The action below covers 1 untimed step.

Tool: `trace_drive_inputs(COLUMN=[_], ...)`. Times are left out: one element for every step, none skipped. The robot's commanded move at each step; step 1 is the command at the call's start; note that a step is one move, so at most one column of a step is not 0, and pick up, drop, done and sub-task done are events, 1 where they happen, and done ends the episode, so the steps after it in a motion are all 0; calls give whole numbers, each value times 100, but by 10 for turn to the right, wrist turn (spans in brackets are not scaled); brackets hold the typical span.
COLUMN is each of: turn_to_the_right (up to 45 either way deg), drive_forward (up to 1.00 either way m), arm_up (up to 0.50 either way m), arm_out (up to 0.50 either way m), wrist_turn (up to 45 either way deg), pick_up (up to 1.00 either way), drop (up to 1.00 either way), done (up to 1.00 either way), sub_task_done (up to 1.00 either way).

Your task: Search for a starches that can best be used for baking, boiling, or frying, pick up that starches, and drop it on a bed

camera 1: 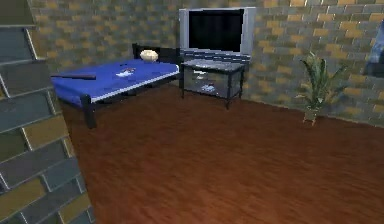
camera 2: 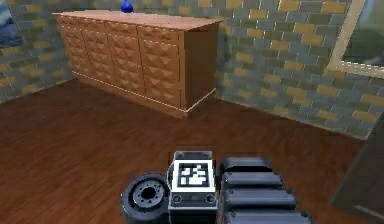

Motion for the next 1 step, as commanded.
trace_drive_inputs(turn_to_the_right=[0], drive_forward=[95], arm_up=[0], arm_out=[0], wrist_turn=[0], pick_up=[0], drop=[0], done=[0], sub_task_done=[0])
